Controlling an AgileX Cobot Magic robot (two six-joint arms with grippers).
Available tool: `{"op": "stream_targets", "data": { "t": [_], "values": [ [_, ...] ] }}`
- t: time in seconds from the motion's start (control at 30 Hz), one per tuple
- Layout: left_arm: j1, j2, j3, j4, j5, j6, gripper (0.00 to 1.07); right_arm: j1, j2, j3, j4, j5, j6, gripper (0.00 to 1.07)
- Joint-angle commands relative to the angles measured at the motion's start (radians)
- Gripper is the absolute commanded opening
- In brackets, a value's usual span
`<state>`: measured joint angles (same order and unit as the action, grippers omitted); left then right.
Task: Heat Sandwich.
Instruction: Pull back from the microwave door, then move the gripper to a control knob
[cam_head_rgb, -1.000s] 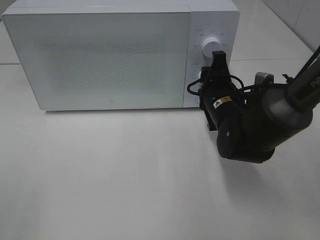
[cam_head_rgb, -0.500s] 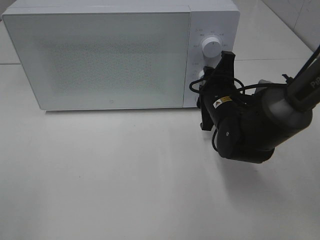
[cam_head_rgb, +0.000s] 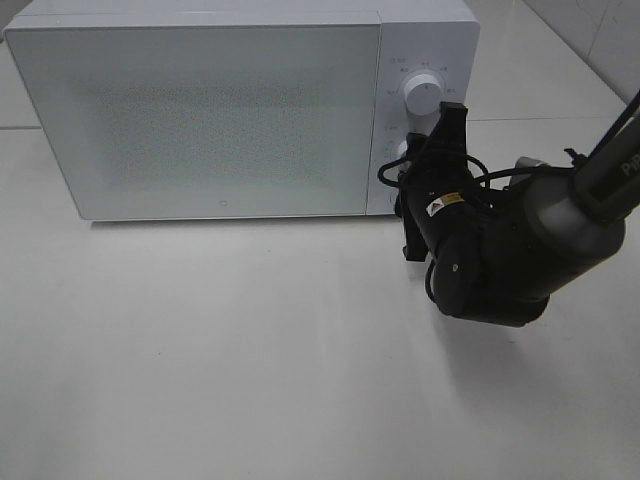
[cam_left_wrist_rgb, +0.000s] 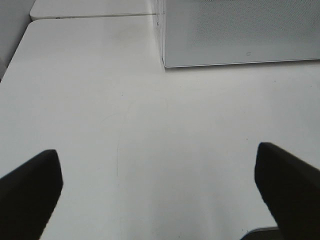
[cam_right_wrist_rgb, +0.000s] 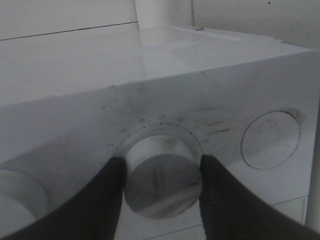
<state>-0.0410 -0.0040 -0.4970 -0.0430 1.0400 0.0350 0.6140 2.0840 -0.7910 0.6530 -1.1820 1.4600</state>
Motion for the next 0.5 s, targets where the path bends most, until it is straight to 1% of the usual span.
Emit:
{"op": "stream_targets", "data": {
  "t": [0.03, 0.1, 0.13, 0.17, 0.2, 0.23, 0.27, 0.3, 0.33, 0.37, 0.4, 0.5],
  "values": [
    [0.001, -0.027, 0.004, -0.003, -0.010, 0.001, 1.03, 0.002, -0.010, -0.018, -0.037, -0.176, -0.028, 0.18],
    [0.001, -0.027, 0.004, -0.003, -0.010, 0.001, 1.03, 0.002, -0.010, -0.018, -0.021, -0.176, -0.038, 0.26],
    [0.001, -0.027, 0.004, -0.003, -0.010, 0.001, 1.03, 0.002, -0.010, -0.018, -0.021, -0.176, -0.038, 0.26],
    [0.001, -0.027, 0.004, -0.003, -0.010, 0.001, 1.03, 0.002, -0.010, -0.018, -0.019, -0.176, -0.043, 0.29],
    [0.001, -0.027, 0.004, -0.003, -0.010, 0.001, 1.03, 0.002, -0.010, -0.018, -0.012, -0.176, -0.044, 0.37],
    [0.001, -0.027, 0.004, -0.003, -0.010, 0.001, 1.03, 0.002, -0.010, -0.018, -0.011, -0.176, -0.045, 0.42],
    [0.001, -0.027, 0.004, -0.003, -0.010, 0.001, 1.03, 0.002, -0.010, -0.018, -0.011, -0.176, -0.045, 0.42],
    [0.001, -0.027, 0.004, -0.003, -0.010, 0.001, 1.03, 0.002, -0.010, -0.018, -0.009, -0.176, -0.046, 0.47],
    [0.001, -0.027, 0.004, -0.003, -0.010, 0.001, 1.03, 0.002, -0.010, -0.018, -0.003, -0.176, -0.051, 0.56],
    [0.001, -0.027, 0.004, -0.003, -0.010, 0.001, 1.03, 0.002, -0.010, -0.018, -0.003, -0.174, -0.054, 0.59],
    [0.001, -0.027, 0.004, -0.003, -0.010, 0.001, 1.03, 0.002, -0.010, -0.018, -0.003, -0.174, -0.054, 0.59],
    [0.001, -0.027, 0.004, -0.003, -0.010, 0.001, 1.03, 0.002, -0.010, -0.017, -0.014, -0.154, -0.070, 0.73]
  ]
}}
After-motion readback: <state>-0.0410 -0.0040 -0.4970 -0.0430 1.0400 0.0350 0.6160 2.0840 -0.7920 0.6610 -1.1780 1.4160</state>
